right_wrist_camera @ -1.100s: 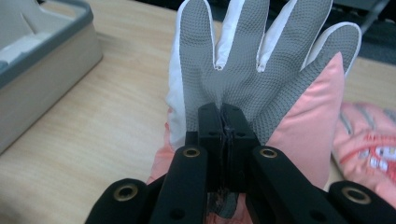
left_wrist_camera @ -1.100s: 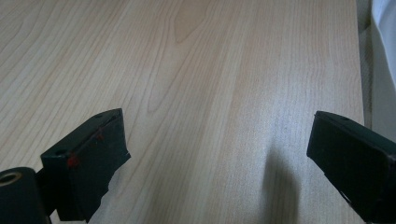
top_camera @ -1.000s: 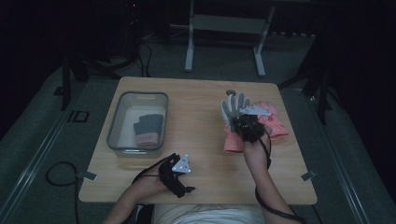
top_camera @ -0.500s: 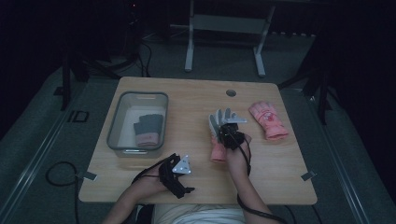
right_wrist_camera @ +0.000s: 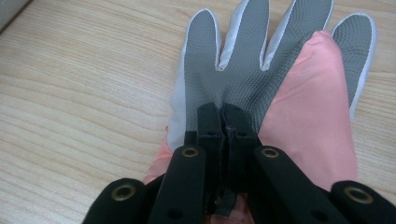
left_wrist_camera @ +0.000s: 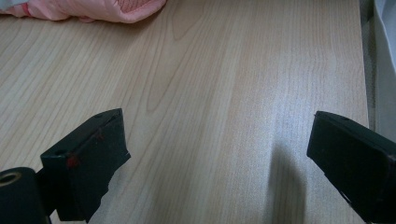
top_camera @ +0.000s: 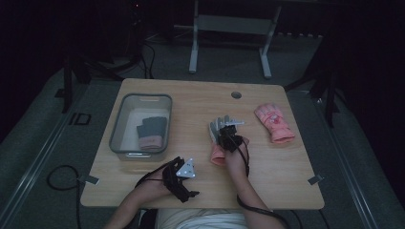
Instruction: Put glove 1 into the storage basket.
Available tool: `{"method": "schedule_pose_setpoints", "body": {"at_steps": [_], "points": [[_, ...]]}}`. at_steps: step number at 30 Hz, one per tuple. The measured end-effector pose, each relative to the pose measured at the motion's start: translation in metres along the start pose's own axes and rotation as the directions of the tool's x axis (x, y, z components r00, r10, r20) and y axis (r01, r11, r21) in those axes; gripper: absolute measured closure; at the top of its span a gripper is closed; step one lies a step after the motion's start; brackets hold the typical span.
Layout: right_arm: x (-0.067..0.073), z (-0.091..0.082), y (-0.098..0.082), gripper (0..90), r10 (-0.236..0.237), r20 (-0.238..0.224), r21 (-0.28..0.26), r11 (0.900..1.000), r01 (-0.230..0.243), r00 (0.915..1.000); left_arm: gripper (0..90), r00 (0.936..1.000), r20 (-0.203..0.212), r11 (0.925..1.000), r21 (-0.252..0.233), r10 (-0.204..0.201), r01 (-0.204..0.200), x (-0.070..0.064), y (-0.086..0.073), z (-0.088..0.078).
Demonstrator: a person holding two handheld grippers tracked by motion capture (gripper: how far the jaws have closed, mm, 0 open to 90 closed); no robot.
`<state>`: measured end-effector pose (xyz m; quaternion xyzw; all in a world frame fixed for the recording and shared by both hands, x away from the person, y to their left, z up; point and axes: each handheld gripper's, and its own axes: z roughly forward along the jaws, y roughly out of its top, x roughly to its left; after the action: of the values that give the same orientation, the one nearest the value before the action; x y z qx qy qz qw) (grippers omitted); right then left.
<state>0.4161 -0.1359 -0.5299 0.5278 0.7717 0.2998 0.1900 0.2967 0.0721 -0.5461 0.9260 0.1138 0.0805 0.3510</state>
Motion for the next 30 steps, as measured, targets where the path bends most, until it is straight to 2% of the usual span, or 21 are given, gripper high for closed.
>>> {"method": "schedule_pose_setpoints", "body": {"at_steps": [6,9,13,14,15,17,18,22,23,24,25,26,28,29,30], "points": [[0.001,-0.003,0.003,78.9,-0.036,-0.012,0.007,0.999,0.036,0.9993,4.5,1.0,0.002,1.0,0.002,0.009,-0.009,-0.001,0.0,0.0],[0.001,-0.012,0.008,69.0,-0.067,-0.038,0.002,0.998,0.067,0.9971,4.5,1.0,0.004,1.0,0.006,0.006,-0.006,0.001,-0.001,0.0],[-0.007,-0.03,0.013,62.0,-0.074,-0.062,-0.046,0.996,0.071,0.9953,4.5,1.0,0.006,1.0,0.003,0.006,-0.006,0.0,0.0,0.0],[-0.013,-0.039,0.015,60.9,-0.078,-0.052,-0.069,0.995,0.075,0.9956,4.5,1.0,0.006,1.0,0.005,0.008,-0.008,0.0,0.0,0.0],[-0.013,-0.039,0.015,60.9,-0.078,-0.052,-0.069,0.995,0.075,0.9956,4.5,1.0,0.007,1.0,0.005,0.007,-0.007,0.0,0.0,0.001],[-0.024,-0.052,0.019,58.4,-0.096,-0.048,-0.112,0.99,0.09,0.9943,4.5,1.0,0.004,1.0,0.002,0.003,-0.003,0.0,0.0,0.0],[-0.024,-0.052,0.019,58.4,-0.096,-0.048,-0.112,0.99,0.09,0.9943,4.5,1.0,0.003,1.0,-0.001,0.003,-0.003,0.0,0.0,-0.001],[-0.051,-0.068,0.02,57.3,-0.132,-0.032,-0.156,0.98,0.126,0.9907,4.5,1.0,0.001,0.9999,-0.011,0.004,-0.004,-0.001,0.0,-0.004],[-0.061,-0.073,0.02,57.4,-0.137,-0.024,-0.164,0.978,0.131,0.9903,4.5,1.0,0.002,0.9999,-0.012,0.004,-0.004,-0.001,0.0,-0.004],[-0.078,-0.079,0.02,57.6,-0.138,-0.002,-0.179,0.975,0.135,0.9904,4.5,0.9999,0.003,0.9999,-0.007,0.01,-0.01,0.0,0.0,-0.005],[-0.078,-0.079,0.02,57.6,-0.138,-0.002,-0.179,0.975,0.135,0.9904,4.5,1.0,0.001,0.9999,-0.006,0.009,-0.009,0.0,0.0,-0.005],[-0.088,-0.081,0.021,57.6,-0.141,0.015,-0.187,0.972,0.141,0.9899,4.5,0.9999,-0.001,0.9999,-0.005,0.011,-0.011,0.0,0.0,-0.005],[-0.116,-0.084,0.022,57.6,-0.149,0.094,-0.173,0.971,0.164,0.9843,4.5,1.0,-0.003,1.0,-0.004,0.007,-0.007,0.0,0.0,-0.005],[-0.116,-0.084,0.022,57.6,-0.149,0.094,-0.173,0.971,0.164,0.9843,4.5,1.0,-0.005,1.0,-0.002,0.006,-0.006,0.0,0.0,-0.005],[-0.126,-0.084,0.022,57.7,-0.135,0.103,-0.172,0.973,0.151,0.9855,4.5,1.0,-0.006,1.0,0.0,0.006,-0.006,0.001,0.0,-0.004]]}}
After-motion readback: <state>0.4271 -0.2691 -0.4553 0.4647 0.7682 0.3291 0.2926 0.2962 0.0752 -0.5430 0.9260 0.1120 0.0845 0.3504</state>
